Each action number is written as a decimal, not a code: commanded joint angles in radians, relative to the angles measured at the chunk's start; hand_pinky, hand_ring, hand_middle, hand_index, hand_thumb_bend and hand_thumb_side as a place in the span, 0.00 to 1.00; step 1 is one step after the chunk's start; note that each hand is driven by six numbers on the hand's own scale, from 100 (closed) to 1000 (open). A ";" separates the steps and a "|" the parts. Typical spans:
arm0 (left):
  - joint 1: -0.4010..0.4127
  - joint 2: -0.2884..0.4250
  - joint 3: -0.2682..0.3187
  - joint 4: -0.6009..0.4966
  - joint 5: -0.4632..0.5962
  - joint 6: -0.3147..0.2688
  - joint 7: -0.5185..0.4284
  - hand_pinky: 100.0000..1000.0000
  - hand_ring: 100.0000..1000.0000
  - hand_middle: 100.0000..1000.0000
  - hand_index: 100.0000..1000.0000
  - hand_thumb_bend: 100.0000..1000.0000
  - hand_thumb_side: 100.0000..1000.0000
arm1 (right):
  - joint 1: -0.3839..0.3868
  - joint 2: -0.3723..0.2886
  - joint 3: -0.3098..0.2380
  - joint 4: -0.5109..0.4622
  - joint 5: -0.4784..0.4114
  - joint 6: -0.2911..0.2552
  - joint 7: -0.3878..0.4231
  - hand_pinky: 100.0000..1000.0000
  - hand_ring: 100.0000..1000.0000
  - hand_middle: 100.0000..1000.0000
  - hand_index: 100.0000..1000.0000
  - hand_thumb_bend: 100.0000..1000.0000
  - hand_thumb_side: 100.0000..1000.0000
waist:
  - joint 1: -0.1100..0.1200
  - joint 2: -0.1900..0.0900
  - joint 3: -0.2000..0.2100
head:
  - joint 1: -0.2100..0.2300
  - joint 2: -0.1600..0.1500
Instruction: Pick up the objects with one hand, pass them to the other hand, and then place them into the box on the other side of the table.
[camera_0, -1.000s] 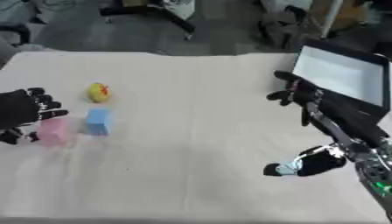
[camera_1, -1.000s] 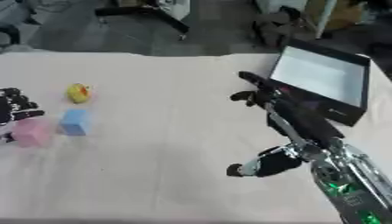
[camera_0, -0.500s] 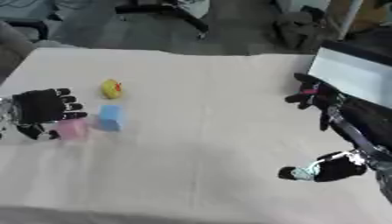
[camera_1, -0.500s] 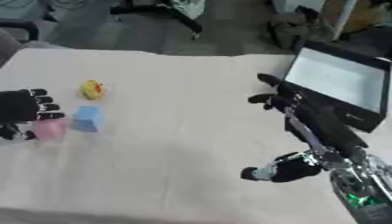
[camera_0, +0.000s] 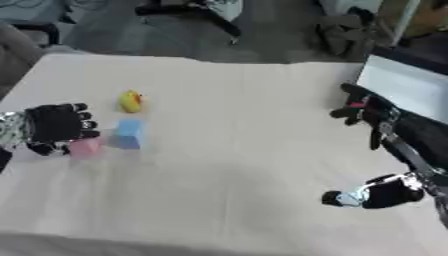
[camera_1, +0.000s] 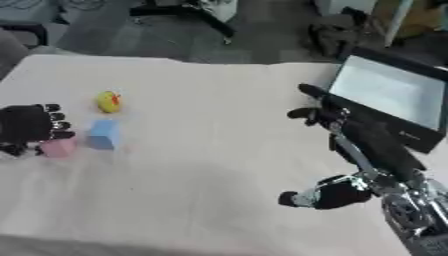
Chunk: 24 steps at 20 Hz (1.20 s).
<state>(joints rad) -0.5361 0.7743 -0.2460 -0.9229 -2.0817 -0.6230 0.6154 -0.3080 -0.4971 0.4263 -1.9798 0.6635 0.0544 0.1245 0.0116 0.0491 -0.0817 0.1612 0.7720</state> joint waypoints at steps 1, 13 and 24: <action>-0.011 0.050 0.008 -0.056 0.054 -0.284 0.292 0.65 0.53 0.47 0.67 0.00 0.19 | -0.011 -0.013 -0.009 -0.020 -0.009 -0.002 0.001 0.30 0.69 1.00 0.80 0.85 0.18 | 0.002 -0.008 0.002 | -0.021 -0.002; 0.040 0.021 -0.154 -0.323 0.242 -0.284 0.292 0.61 0.48 0.42 0.62 0.00 0.16 | -0.039 -0.045 0.006 -0.020 -0.029 -0.014 0.017 0.32 0.69 1.00 0.81 0.85 0.25 | -0.003 -0.013 0.012 | -0.124 -0.002; -0.063 -0.168 -0.418 -0.305 0.412 -0.284 0.292 0.59 0.46 0.40 0.60 0.00 0.18 | -0.044 -0.040 0.012 -0.020 -0.040 -0.017 0.030 0.31 0.69 1.00 0.81 0.85 0.27 | -0.012 -0.018 0.013 | -0.158 -0.002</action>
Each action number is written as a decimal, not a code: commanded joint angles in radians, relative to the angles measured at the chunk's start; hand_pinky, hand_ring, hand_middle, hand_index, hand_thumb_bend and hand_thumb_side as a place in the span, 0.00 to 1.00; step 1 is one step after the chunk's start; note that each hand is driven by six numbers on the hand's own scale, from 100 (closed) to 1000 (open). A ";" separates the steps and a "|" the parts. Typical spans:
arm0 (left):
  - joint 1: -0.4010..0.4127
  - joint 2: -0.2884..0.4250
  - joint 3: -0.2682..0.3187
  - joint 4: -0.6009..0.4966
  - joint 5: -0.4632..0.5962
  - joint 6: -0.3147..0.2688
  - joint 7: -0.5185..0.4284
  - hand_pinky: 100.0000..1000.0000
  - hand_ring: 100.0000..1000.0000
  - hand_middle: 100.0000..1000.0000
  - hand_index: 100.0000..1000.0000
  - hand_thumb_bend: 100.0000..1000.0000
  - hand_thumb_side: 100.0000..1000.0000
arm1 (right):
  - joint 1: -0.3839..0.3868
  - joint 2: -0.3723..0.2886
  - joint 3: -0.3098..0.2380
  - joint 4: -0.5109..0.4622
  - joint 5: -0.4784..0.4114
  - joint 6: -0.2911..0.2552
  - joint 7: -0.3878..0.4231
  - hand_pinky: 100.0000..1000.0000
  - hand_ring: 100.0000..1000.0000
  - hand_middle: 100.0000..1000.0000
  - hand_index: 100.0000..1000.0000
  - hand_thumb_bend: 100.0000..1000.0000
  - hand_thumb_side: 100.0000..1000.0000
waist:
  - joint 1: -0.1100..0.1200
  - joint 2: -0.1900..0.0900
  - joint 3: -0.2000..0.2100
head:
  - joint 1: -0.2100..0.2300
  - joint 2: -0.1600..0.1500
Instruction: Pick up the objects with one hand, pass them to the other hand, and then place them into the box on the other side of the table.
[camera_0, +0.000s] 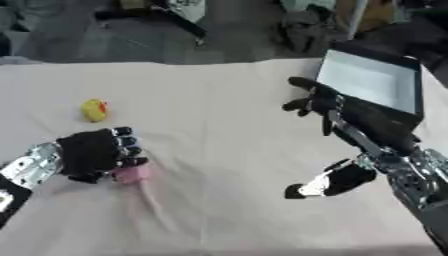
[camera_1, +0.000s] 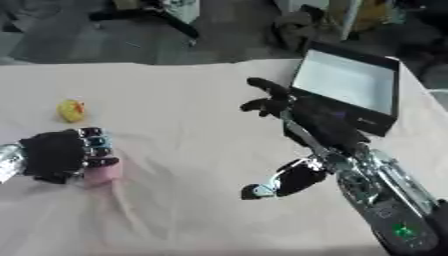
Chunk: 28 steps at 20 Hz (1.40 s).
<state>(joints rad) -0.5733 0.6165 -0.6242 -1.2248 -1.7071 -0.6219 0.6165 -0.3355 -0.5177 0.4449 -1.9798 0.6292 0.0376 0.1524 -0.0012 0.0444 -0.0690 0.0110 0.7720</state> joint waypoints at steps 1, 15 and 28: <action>-0.032 -0.018 -0.055 -0.003 0.053 -0.285 0.291 0.59 0.46 0.40 0.60 0.00 0.18 | -0.017 -0.020 -0.006 -0.020 -0.007 0.000 0.002 0.31 0.69 1.00 0.81 0.86 0.27 | 0.002 -0.014 0.000 | -0.011 -0.002; -0.091 -0.072 -0.157 -0.015 0.284 -0.285 0.291 0.58 0.45 0.40 0.59 0.00 0.24 | -0.017 -0.017 -0.002 -0.020 -0.014 0.002 0.005 0.31 0.69 1.00 0.81 0.86 0.27 | 0.001 -0.016 0.001 | -0.043 -0.002; -0.153 -0.085 -0.137 -0.249 1.069 -0.285 -0.314 0.58 0.45 0.40 0.59 0.00 0.28 | -0.017 -0.017 0.001 -0.020 -0.011 0.002 0.009 0.30 0.69 1.00 0.81 0.85 0.28 | 0.000 -0.018 0.007 | -0.067 -0.002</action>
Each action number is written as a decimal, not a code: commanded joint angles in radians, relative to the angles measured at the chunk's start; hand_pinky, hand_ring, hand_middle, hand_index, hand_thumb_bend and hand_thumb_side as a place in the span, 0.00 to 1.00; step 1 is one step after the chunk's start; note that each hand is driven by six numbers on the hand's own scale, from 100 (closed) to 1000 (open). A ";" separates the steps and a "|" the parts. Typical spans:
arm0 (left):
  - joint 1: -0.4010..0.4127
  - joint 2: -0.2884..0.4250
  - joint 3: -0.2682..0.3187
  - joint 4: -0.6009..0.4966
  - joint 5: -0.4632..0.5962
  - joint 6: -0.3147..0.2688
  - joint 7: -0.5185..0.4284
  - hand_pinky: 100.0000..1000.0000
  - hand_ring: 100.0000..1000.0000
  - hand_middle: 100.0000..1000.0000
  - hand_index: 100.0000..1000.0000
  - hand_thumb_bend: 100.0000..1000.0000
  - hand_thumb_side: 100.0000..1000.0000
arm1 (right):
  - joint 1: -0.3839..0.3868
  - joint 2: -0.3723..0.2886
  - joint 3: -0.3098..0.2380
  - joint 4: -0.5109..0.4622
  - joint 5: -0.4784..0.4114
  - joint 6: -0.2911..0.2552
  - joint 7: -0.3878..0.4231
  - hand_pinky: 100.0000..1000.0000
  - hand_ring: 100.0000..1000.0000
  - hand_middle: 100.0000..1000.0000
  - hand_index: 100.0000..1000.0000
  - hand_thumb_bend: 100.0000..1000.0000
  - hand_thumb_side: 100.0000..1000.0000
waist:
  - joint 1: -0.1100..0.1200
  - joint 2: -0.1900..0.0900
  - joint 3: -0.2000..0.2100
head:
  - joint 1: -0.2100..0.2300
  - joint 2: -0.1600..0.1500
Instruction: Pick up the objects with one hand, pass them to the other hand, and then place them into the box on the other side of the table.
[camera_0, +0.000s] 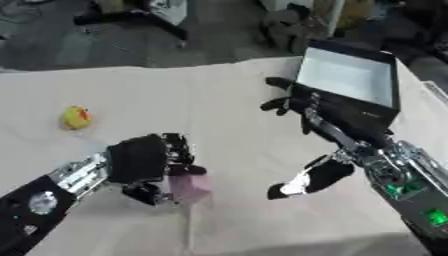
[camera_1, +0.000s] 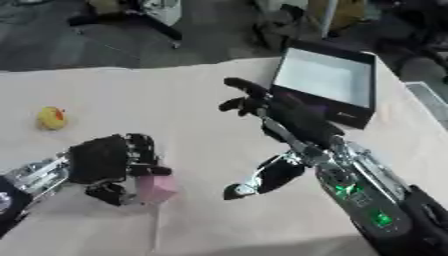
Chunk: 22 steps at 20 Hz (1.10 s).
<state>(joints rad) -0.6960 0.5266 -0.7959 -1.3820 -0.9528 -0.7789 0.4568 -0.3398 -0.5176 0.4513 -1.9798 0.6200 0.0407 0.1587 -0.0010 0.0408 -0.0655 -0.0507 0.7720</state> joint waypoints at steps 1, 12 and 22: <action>-0.038 0.004 0.060 -0.119 0.507 -0.128 -0.343 0.58 0.45 0.40 0.59 0.00 0.28 | -0.013 -0.018 -0.006 -0.020 -0.002 -0.001 0.003 0.30 0.69 1.00 0.81 0.85 0.28 | 0.000 -0.014 0.005 | -0.007 -0.002; -0.126 0.050 0.373 -0.347 1.855 0.765 -1.362 0.58 0.45 0.40 0.60 0.00 0.32 | -0.008 -0.023 -0.009 -0.020 0.002 0.002 0.000 0.30 0.69 1.00 0.81 0.84 0.29 | -0.001 -0.018 0.022 | 0.009 -0.002; -0.108 0.013 0.311 -0.281 1.692 0.802 -1.364 0.58 0.45 0.40 0.60 0.00 0.41 | -0.049 -0.039 -0.002 -0.020 0.012 -0.010 0.014 0.32 0.69 1.00 0.81 0.77 0.32 | 0.001 -0.011 0.021 | 0.019 -0.002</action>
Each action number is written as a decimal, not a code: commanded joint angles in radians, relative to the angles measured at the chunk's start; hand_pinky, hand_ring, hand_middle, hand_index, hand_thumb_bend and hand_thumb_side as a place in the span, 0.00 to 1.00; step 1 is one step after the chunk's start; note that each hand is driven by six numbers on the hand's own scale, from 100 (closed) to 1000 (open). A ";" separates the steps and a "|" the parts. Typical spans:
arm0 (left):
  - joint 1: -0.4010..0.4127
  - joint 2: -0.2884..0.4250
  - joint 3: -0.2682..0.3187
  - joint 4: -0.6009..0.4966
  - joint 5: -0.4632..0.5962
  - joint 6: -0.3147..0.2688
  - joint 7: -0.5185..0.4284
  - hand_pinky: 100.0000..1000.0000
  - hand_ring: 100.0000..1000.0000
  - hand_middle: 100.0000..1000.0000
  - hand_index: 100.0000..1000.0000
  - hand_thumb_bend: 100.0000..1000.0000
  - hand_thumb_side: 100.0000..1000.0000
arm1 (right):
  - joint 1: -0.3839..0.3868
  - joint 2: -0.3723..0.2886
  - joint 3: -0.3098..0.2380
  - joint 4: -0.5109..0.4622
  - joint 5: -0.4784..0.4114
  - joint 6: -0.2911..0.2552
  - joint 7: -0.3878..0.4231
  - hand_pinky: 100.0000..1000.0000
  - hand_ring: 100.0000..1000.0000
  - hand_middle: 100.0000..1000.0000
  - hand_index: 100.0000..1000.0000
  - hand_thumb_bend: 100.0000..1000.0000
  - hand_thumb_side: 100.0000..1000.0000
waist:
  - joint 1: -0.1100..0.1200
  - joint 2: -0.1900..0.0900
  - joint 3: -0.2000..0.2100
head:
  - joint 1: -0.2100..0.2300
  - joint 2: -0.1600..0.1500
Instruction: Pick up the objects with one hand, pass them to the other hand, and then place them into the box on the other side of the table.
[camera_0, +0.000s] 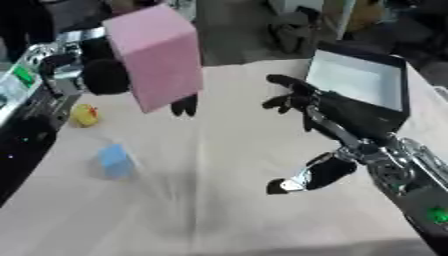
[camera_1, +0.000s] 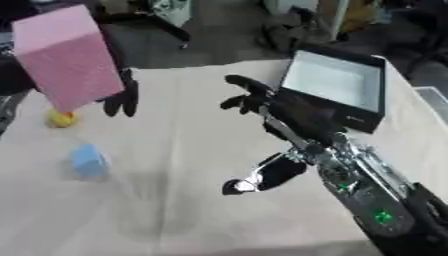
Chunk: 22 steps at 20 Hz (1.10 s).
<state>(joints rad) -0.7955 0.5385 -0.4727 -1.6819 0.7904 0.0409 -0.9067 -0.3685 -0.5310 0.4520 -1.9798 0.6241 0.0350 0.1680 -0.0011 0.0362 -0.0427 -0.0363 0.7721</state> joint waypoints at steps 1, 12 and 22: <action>-0.005 -0.004 -0.022 0.035 -0.080 -0.034 0.000 0.58 0.45 0.40 0.60 0.00 0.43 | -0.025 -0.027 -0.002 -0.020 0.010 -0.007 0.006 0.32 0.68 1.00 0.80 0.76 0.33 | 0.002 -0.006 -0.002 | 0.006 -0.002; 0.044 -0.098 -0.103 0.402 -0.509 -0.411 0.000 0.57 0.46 0.41 0.60 0.00 0.52 | -0.102 -0.020 0.012 -0.020 0.067 -0.047 0.031 0.38 0.68 1.00 0.80 0.65 0.42 | 0.007 0.009 -0.024 | 0.014 -0.002; 0.004 -0.175 -0.072 0.538 -0.567 -0.497 0.000 0.58 0.45 0.41 0.60 0.00 0.55 | -0.162 -0.008 0.036 -0.020 0.129 -0.084 0.070 0.45 0.69 1.00 0.81 0.49 0.49 | 0.011 0.026 -0.021 | 0.011 -0.002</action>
<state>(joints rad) -0.7655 0.3620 -0.5604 -1.1379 0.2139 -0.3372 -0.7829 -0.5131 -0.5321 0.4914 -1.9801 0.7444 -0.0442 0.2332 0.0108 0.0705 -0.0643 -0.0243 0.7721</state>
